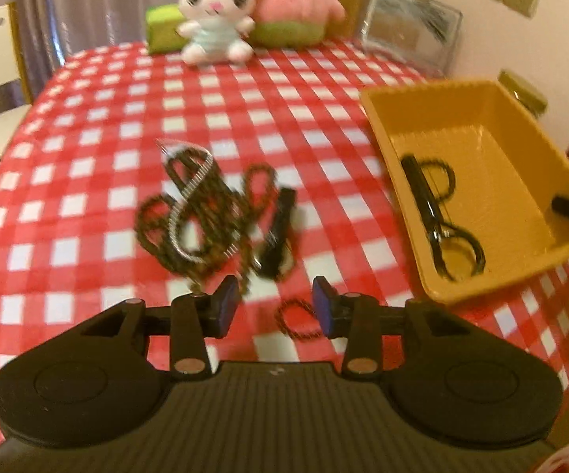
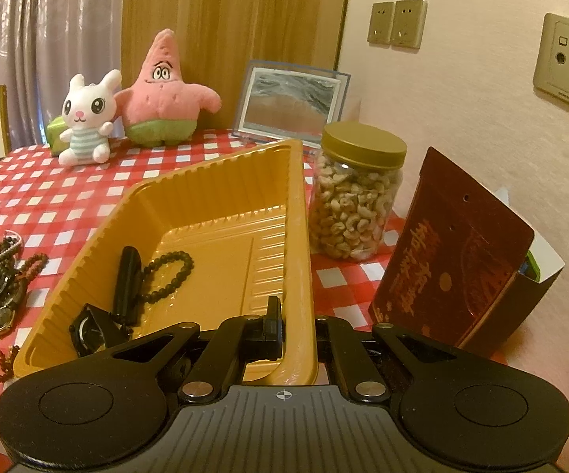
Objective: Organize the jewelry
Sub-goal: 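Grasp the small gold earring from the pile with the left gripper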
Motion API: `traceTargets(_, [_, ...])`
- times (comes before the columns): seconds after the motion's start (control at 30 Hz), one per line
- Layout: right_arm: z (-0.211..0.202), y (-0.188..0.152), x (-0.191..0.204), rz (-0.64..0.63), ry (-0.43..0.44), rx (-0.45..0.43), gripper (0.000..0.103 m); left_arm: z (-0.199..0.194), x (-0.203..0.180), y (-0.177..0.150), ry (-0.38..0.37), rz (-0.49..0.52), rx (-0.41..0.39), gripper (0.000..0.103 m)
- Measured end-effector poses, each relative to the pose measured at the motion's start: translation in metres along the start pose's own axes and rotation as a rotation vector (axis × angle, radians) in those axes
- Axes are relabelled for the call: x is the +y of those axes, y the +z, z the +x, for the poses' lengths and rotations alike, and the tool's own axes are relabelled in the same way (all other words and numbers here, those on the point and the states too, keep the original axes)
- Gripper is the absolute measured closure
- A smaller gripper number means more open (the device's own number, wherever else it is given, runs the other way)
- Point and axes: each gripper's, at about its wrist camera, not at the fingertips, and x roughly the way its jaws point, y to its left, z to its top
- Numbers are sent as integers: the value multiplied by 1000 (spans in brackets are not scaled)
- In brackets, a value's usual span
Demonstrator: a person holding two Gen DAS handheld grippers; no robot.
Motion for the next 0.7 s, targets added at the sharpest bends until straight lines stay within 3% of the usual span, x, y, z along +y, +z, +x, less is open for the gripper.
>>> traceTargets(0.43, [-5, -1, 2, 12, -21, 15, 100, 31, -27, -13, -39, 87, 44, 64])
traceTargets(0.7, [-4, -2, 1, 12, -21, 15, 100, 47, -35, -13, 19, 149, 24, 59])
